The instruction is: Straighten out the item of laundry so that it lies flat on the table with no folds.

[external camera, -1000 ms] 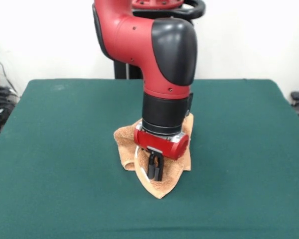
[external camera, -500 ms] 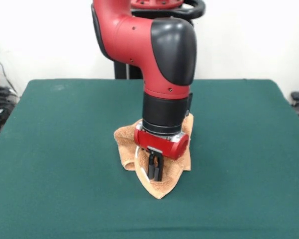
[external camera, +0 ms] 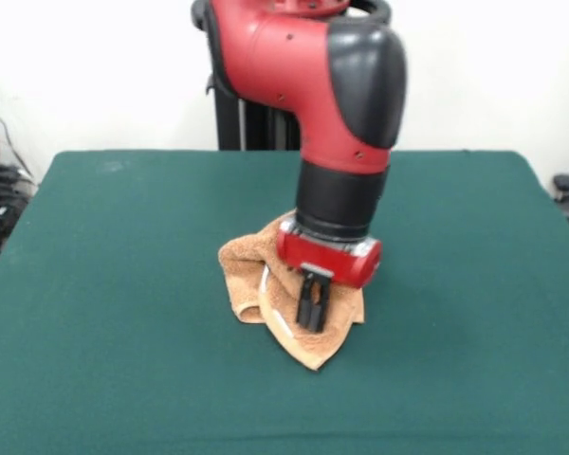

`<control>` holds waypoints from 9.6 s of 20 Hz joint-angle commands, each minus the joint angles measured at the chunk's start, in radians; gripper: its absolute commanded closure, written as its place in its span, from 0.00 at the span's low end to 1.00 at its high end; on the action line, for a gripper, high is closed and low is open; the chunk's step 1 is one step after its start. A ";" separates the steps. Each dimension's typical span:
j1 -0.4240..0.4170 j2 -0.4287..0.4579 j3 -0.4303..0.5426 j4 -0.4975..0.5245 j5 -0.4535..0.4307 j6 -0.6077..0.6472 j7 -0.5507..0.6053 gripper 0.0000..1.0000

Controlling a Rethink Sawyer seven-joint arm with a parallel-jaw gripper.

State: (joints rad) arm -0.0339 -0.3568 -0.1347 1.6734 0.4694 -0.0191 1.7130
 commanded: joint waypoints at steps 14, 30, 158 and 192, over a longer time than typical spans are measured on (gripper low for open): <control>0.010 0.097 0.054 -0.002 0.040 0.012 0.217 1.00; -0.098 0.094 0.204 0.054 -0.001 -0.125 0.308 0.00; 0.706 -0.365 -0.378 0.028 0.136 0.885 0.910 1.00; 0.932 -0.621 -0.564 0.351 0.012 0.970 1.053 1.00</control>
State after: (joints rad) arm 0.8578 -0.9790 -0.7405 1.8400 0.4168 0.8910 2.3633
